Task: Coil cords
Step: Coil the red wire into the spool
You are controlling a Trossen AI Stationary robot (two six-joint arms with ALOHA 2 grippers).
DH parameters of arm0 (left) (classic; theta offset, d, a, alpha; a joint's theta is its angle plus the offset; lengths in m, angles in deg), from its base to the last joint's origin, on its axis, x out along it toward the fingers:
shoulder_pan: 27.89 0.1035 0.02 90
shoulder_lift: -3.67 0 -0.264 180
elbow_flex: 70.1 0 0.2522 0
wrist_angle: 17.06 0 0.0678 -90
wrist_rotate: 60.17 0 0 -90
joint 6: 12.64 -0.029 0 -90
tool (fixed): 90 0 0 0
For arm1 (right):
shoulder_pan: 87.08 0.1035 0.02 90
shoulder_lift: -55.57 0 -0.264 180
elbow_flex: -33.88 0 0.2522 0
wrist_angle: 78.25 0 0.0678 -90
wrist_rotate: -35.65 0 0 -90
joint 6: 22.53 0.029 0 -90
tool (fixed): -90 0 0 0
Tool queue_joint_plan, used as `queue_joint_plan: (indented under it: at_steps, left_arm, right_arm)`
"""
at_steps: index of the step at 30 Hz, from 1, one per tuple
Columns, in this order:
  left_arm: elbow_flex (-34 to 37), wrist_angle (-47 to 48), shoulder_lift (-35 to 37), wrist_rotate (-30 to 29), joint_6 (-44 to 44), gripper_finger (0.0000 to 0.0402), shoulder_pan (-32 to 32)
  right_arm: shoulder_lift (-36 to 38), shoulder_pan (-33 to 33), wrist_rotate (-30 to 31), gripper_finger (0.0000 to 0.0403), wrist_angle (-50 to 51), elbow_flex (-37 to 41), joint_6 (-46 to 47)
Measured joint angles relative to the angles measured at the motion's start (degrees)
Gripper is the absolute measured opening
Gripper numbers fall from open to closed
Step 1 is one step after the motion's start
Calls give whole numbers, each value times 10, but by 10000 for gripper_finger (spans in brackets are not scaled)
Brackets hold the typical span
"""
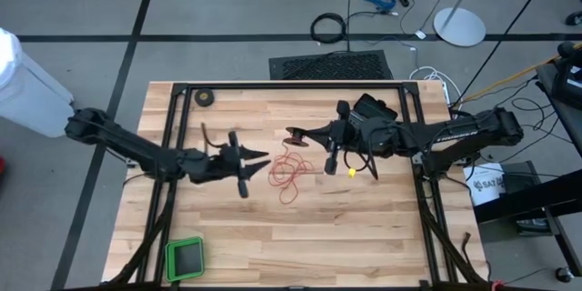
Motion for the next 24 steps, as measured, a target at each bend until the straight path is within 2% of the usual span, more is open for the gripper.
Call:
queue_joint_plan:
  at_steps: [3, 8, 18, 24]
  left_arm:
    - [45, -109, -18, -46, -35, 112, -8]
    - [57, -131, -46, -44, -46, 112, -8]
    - [57, -147, -105, 34, 0, 112, 21]
    - [57, -151, -108, 49, 0, 112, 43]
  right_arm:
    - [0, 1, 0, 0, -1, 0, 3]
    - [0, 3, 0, 0, -2, 0, 3]
    - [0, 3, 0, 0, -1, 0, 3]
    - [0, 3, 0, 0, -2, 0, -9]
